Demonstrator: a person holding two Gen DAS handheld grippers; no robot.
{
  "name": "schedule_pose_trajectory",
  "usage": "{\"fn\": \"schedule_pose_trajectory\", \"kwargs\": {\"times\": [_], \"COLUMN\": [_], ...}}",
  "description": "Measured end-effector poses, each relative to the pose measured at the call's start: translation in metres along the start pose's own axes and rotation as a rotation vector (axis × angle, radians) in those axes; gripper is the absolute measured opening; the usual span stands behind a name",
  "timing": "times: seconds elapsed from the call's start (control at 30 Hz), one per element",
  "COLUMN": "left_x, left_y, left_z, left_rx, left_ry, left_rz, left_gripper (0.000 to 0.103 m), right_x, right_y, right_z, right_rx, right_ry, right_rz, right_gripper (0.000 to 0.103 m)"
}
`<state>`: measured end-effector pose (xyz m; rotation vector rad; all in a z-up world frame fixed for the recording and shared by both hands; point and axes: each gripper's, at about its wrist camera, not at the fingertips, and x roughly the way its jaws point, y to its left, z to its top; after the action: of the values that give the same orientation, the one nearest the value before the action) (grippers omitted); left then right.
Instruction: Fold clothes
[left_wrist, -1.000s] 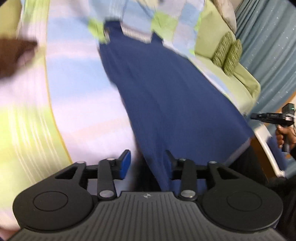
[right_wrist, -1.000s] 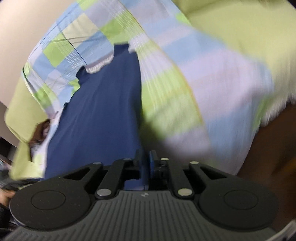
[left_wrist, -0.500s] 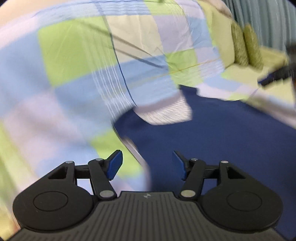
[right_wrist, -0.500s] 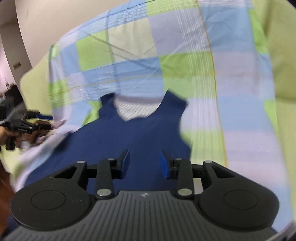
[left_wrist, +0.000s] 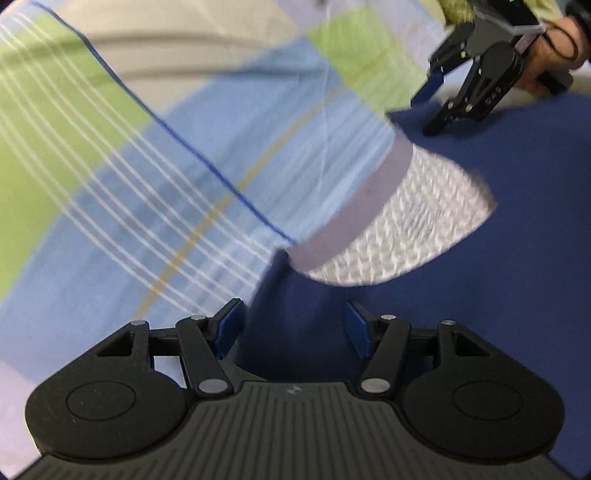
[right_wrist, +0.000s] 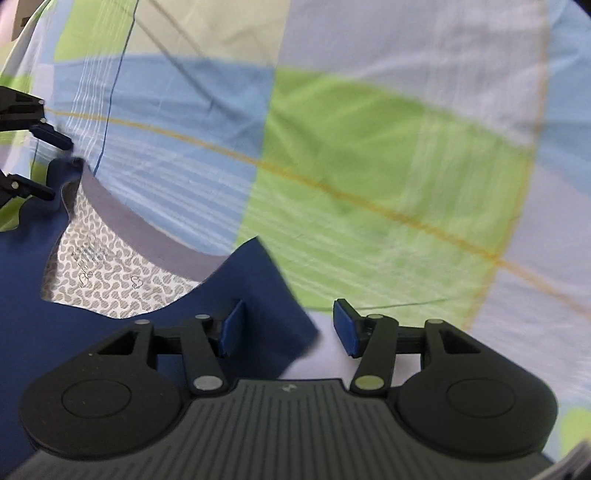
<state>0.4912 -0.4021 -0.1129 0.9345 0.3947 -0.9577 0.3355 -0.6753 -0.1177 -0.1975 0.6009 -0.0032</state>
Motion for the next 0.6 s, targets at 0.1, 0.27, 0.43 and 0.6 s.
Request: {"fn": "schedule_pose_trajectory", "kwargs": {"times": [0.1, 0.27, 0.43, 0.6], "left_x": [-0.017, -0.059, -0.135, -0.201], "left_y": [-0.002, -0.007, -0.038, -0.098], "left_z": [-0.002, -0.008, -0.026, -0.056], "left_rx": [-0.011, -0.025, -0.003, 0.003], "left_ry": [-0.015, -0.061, -0.136, -0.140], "left_rz": [0.008, 0.037, 0.064, 0.034], "left_gripper": [0.019, 0.001, 0.001, 0.001], "right_x": [0.001, -0.039, -0.123, -0.213], "right_y": [0.001, 0.025, 0.075, 0.140], "right_z": [-0.005, 0.004, 0.007, -0.027], "right_rx": [0.027, -0.060, -0.293, -0.526], "right_ry": [-0.018, -0.077, -0.186, -0.201], "right_rz": [0.018, -0.027, -0.070, -0.054], "right_gripper": [0.000, 0.001, 0.001, 0.001]}}
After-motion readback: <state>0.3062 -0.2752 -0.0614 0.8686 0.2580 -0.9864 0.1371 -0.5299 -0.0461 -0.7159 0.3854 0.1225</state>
